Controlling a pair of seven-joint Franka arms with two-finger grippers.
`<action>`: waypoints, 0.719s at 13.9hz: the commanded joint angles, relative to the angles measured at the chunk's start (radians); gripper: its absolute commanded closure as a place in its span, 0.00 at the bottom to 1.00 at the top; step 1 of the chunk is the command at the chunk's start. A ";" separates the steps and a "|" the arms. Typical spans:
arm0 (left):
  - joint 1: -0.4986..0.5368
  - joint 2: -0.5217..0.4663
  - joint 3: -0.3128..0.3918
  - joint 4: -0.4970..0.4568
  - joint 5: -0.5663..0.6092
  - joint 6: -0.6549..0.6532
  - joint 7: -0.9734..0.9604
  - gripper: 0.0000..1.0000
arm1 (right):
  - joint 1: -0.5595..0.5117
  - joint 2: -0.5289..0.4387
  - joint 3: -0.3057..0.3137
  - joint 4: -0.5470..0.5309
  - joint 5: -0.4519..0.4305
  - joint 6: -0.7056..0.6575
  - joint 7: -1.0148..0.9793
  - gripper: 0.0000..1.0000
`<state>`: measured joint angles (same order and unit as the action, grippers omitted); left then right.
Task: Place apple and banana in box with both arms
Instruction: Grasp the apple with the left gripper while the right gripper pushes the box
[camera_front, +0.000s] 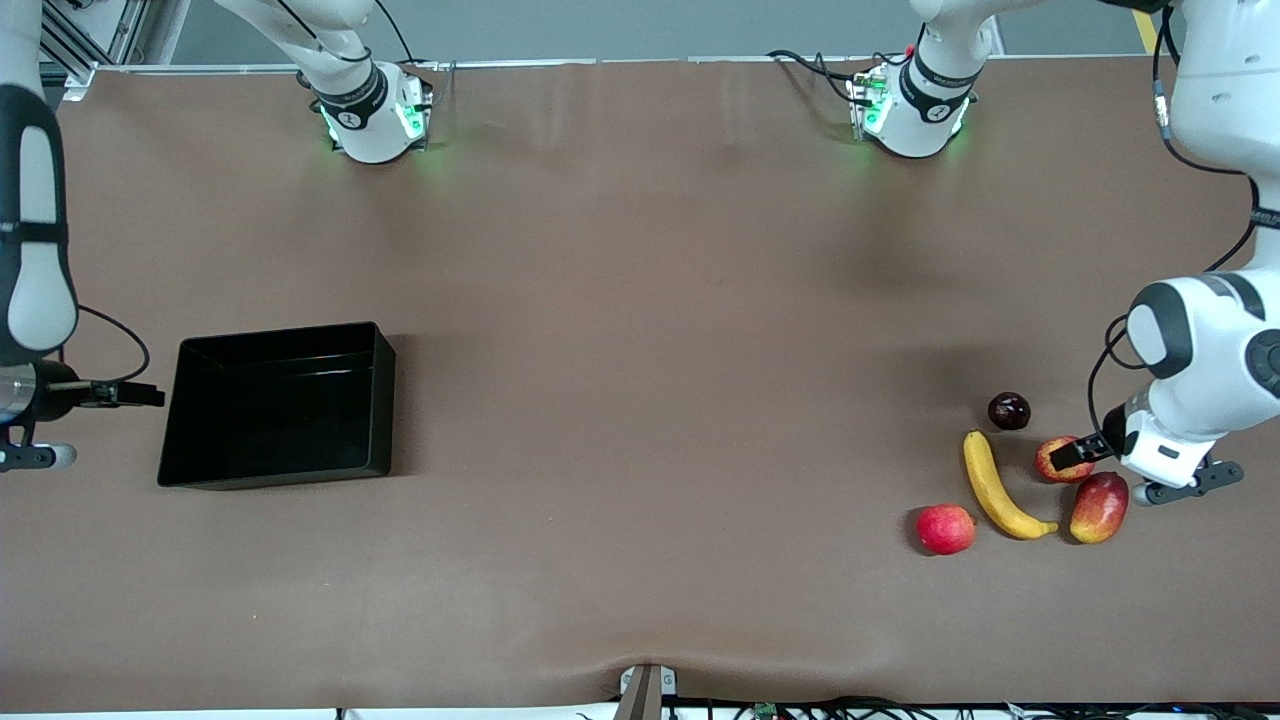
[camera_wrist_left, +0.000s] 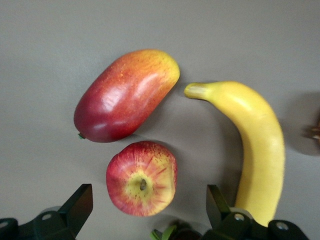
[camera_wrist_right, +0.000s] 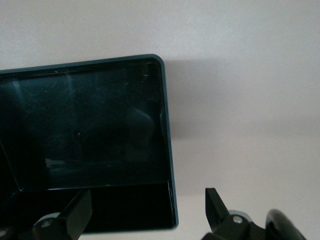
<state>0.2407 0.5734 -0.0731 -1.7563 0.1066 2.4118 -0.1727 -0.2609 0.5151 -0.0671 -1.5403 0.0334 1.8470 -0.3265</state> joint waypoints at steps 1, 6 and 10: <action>0.025 0.017 -0.008 0.012 0.018 0.006 0.012 0.00 | -0.034 0.048 0.015 -0.018 0.057 0.053 -0.035 0.00; 0.045 0.048 -0.010 0.020 0.002 0.030 0.024 0.00 | -0.038 0.072 0.015 -0.116 0.057 0.228 -0.124 0.46; 0.043 0.057 -0.013 0.030 -0.019 0.032 0.019 0.02 | -0.040 0.080 0.015 -0.115 0.057 0.222 -0.126 0.96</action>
<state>0.2758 0.6149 -0.0755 -1.7520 0.1040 2.4368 -0.1571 -0.2862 0.5977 -0.0619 -1.6504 0.0750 2.0669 -0.4273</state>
